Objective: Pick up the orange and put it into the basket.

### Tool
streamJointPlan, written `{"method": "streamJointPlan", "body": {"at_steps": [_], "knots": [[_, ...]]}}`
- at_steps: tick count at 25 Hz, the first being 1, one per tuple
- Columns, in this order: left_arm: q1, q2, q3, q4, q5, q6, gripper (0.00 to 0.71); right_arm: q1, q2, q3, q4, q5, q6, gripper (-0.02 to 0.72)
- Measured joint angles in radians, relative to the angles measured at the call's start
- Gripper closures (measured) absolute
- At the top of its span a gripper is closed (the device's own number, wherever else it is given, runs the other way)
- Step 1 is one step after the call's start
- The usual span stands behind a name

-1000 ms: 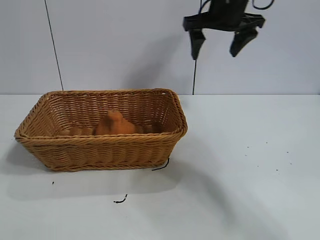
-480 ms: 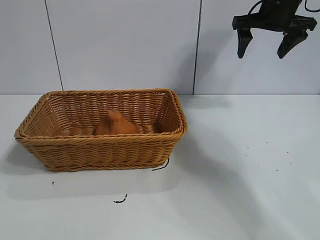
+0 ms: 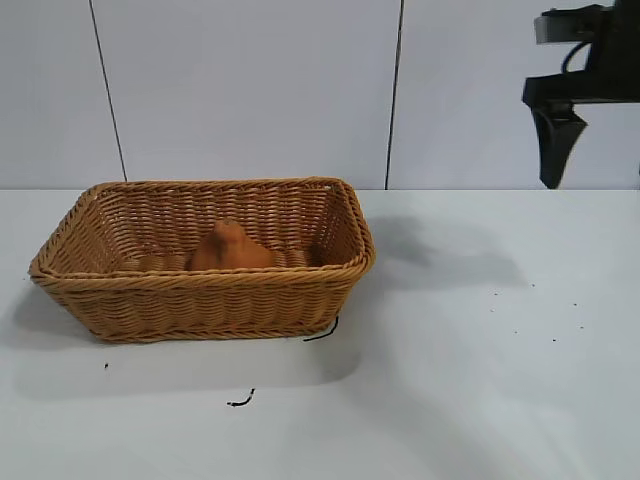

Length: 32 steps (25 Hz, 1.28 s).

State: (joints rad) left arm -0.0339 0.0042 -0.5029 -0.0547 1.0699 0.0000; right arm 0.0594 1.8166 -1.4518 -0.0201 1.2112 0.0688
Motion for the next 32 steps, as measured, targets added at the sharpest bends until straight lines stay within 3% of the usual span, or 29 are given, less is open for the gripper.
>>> {"method": "streamJointPlan", "body": {"at_steps": [10, 16, 22, 32], "knots": [[0.0, 0.0, 0.0, 0.0, 0.0, 0.0, 0.071, 0.0, -0.58, 0.595, 0.02, -0.006, -0.039, 0.036], [0.0, 0.0, 0.0, 0.0, 0.0, 0.0, 0.071, 0.0, -0.999, 0.852, 0.02, -0.097, -0.042, 0.036], [0.0, 0.0, 0.0, 0.0, 0.0, 0.0, 0.071, 0.0, -1.415, 0.95, 0.03, -0.186, -0.045, 0.036], [0.0, 0.0, 0.0, 0.0, 0.0, 0.0, 0.071, 0.0, -1.808, 0.952, 0.03, -0.187, -0.045, 0.036]]}}
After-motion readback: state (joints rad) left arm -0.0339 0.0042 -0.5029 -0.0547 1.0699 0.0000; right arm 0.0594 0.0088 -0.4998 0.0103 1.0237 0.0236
